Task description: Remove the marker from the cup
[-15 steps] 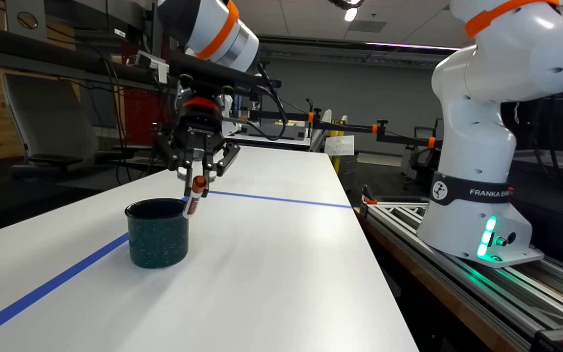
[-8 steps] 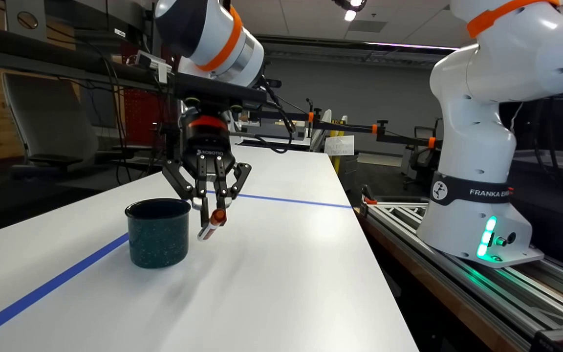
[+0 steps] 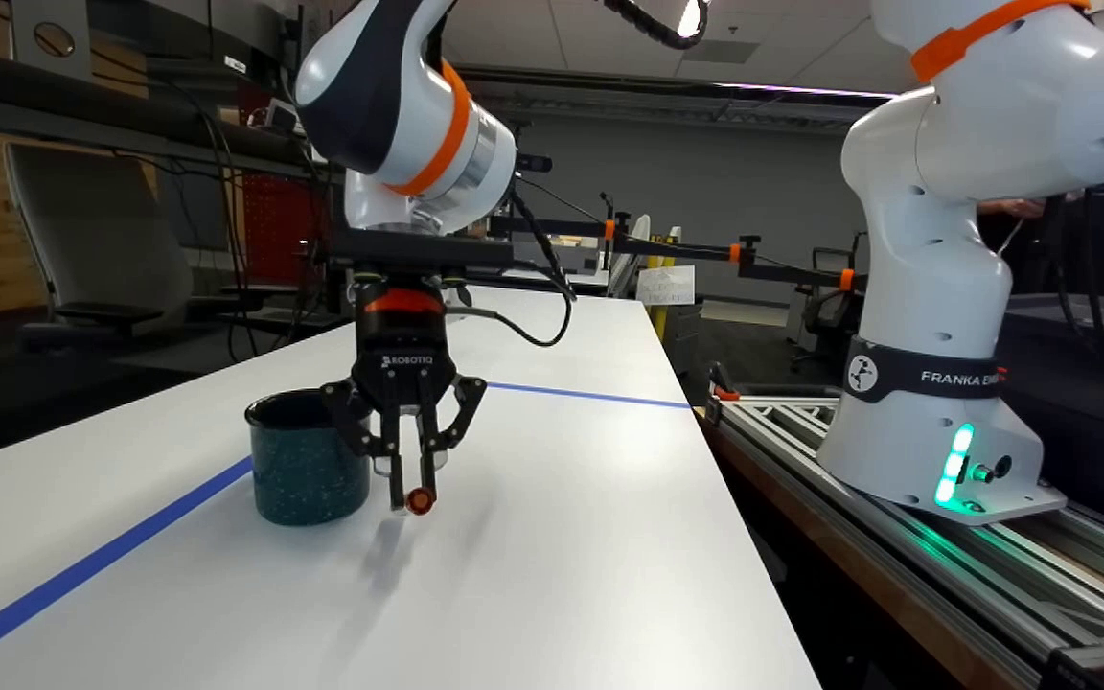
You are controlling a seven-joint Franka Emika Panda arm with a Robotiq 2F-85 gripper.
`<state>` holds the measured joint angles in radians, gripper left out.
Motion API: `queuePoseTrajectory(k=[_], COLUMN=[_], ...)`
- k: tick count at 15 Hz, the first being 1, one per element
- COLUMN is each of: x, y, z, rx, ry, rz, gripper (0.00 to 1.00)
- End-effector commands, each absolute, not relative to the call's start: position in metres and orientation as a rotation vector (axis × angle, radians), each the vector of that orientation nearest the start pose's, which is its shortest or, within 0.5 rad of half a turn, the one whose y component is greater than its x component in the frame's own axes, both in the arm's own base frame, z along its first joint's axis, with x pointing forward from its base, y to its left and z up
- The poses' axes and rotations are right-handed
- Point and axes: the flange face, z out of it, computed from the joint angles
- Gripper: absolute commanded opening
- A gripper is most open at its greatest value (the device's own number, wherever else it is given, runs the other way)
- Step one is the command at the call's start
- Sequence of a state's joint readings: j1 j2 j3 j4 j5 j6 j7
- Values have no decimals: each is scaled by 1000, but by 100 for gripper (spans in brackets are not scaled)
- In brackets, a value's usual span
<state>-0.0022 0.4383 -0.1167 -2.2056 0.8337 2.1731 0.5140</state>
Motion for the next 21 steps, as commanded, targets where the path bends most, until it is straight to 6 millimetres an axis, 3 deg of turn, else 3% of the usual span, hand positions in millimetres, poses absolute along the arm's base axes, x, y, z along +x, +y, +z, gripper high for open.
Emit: queuePoseTrajectory(k=[1,5,6,7,14,21], x=[510,511,511,511,508,504], y=[-30,-25,-24,-23,-21,-27], z=[142,135,135,136,163,225], rx=[-2168,-2189,-2192,-2194,-2180,-2142], ry=[1634,1655,1660,1661,1622,1534], rz=[665,657,654,651,660,691], gripper=[5,5,45,46,97,100])
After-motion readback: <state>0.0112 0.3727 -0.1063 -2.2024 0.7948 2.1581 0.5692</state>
